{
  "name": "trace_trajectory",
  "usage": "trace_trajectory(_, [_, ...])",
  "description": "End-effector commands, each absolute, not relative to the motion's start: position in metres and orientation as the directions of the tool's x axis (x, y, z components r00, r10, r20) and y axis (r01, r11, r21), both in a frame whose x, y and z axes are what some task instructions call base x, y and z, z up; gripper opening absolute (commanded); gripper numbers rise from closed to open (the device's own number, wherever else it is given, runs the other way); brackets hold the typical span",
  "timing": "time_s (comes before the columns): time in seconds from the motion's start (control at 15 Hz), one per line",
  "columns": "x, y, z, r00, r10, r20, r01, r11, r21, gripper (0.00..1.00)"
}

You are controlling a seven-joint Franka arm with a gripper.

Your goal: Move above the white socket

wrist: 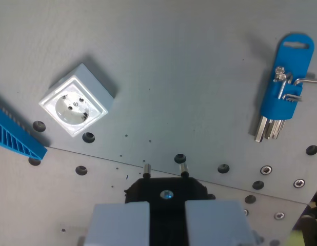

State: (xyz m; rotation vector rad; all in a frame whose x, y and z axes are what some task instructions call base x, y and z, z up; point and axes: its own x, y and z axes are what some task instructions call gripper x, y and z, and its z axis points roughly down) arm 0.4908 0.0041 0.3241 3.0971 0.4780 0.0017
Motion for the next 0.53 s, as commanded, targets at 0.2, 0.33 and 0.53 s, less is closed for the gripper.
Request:
trace_trajectory(0.2, [0.4907,0.0041,0.3240,0.953,0.302,0.000,0.302,-0.953,0.008,0.00])
trace_trajectory(0.33, [0.4906,0.0041,0.3238,0.953,0.304,0.000,0.304,-0.953,0.008,0.00])
trace_trajectory(0.53, [0.4901,0.0045,0.3228,0.949,0.314,0.001,0.314,-0.949,0.008,0.00])
